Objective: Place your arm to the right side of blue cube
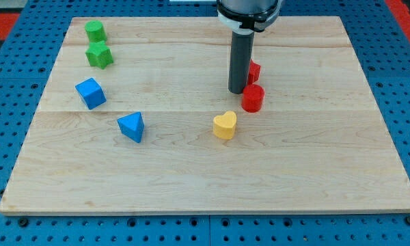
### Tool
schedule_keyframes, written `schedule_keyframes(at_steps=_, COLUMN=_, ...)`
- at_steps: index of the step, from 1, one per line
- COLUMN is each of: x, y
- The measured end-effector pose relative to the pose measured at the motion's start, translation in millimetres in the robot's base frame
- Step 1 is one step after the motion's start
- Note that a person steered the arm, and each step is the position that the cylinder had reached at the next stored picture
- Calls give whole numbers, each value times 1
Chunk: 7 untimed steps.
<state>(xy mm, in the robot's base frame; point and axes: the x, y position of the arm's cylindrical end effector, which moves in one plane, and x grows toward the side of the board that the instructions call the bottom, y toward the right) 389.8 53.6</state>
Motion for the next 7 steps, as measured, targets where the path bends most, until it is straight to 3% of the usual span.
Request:
schedule_keyframes(at_steps=3, x=-39, y=-7)
schedule_keyframes(at_steps=5, x=-39, y=-126)
schedule_keyframes(at_steps=7, x=-32, y=-156)
